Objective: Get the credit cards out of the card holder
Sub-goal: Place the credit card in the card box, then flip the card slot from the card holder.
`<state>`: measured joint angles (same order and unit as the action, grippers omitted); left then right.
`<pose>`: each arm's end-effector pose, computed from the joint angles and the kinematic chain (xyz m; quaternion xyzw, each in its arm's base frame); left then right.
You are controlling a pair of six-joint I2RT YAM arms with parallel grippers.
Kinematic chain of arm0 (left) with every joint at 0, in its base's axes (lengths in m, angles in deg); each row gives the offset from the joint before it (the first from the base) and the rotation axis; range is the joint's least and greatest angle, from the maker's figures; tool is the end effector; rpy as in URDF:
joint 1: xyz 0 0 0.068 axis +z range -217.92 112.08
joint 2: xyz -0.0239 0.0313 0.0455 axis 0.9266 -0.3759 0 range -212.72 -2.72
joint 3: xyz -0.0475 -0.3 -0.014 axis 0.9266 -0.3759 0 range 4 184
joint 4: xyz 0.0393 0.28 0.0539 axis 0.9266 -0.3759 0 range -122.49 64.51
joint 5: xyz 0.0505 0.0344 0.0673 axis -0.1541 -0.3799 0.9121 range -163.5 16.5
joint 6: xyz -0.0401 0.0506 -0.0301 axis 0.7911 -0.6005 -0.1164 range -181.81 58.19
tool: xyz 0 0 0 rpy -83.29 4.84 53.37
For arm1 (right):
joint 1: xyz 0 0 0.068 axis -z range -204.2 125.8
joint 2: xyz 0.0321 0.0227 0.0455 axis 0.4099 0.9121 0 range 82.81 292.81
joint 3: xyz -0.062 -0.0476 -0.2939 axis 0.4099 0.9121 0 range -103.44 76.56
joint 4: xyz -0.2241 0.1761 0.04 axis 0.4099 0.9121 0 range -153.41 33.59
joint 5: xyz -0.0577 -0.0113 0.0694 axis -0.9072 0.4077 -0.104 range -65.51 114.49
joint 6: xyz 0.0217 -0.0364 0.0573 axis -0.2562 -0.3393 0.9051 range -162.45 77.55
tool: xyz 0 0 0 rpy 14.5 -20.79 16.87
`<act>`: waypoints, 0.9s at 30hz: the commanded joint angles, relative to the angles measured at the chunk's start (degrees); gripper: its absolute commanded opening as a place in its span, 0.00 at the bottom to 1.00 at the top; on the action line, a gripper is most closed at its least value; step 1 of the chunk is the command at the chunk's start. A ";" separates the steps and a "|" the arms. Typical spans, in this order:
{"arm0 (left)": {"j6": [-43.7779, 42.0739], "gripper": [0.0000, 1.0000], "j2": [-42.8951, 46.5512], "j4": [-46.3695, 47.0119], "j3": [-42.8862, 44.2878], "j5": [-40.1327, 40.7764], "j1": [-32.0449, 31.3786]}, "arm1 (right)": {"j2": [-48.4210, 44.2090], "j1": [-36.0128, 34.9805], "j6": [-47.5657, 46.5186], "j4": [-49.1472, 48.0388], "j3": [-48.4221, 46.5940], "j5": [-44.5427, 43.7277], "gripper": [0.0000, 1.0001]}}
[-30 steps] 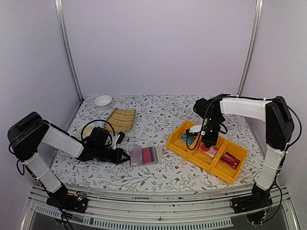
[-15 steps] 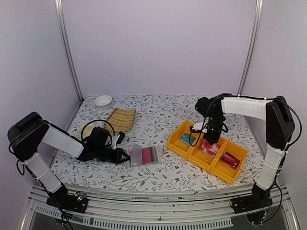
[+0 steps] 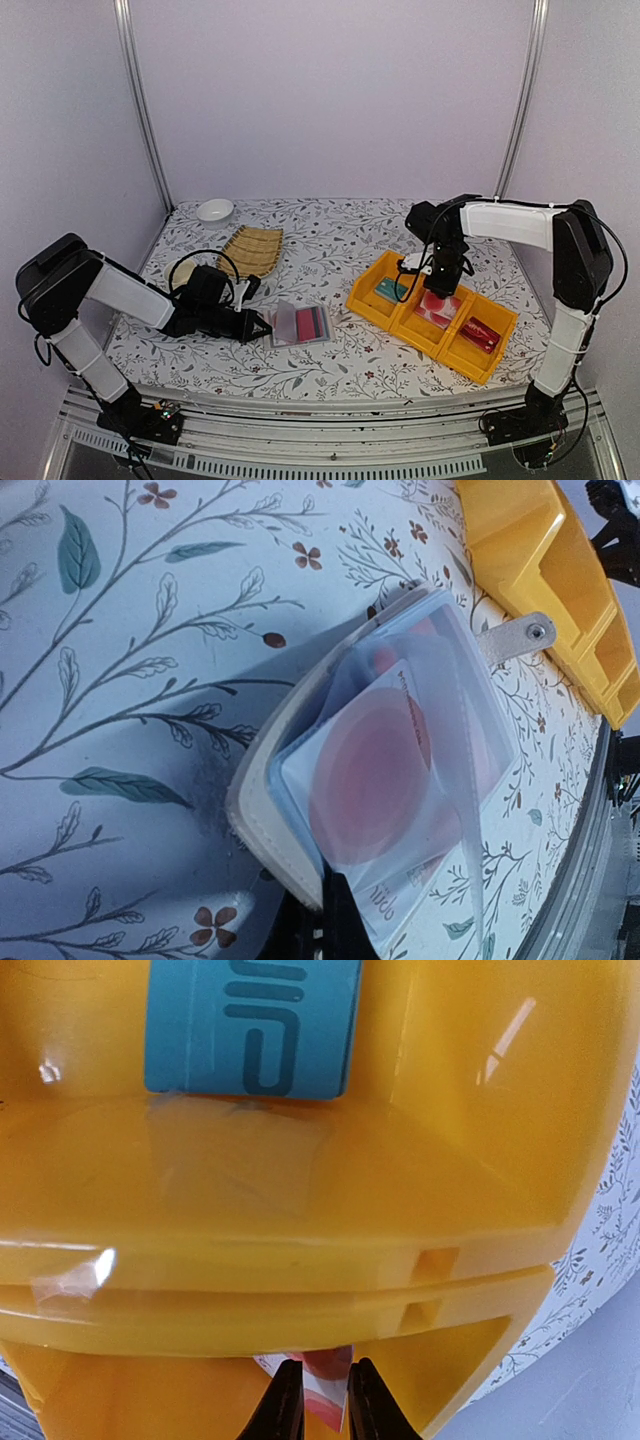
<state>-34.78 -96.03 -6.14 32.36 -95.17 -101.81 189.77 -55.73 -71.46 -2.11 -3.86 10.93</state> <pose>0.2345 -0.1835 0.0956 0.1253 0.9035 -0.3381 0.2316 0.3332 0.1881 0.1976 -0.4986 0.8586 -0.1176 0.0214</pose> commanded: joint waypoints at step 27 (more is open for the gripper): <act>-0.13 0.00 2.05 -2.15 0.65 2.65 -1.30 | -15.84 -13.06 16.62 -41.75 -3.51 15.30 0.30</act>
<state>-34.28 -95.64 -6.35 32.36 -94.82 -102.35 176.50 -61.83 -63.25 -20.08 -10.26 11.69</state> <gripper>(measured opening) 0.024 0.279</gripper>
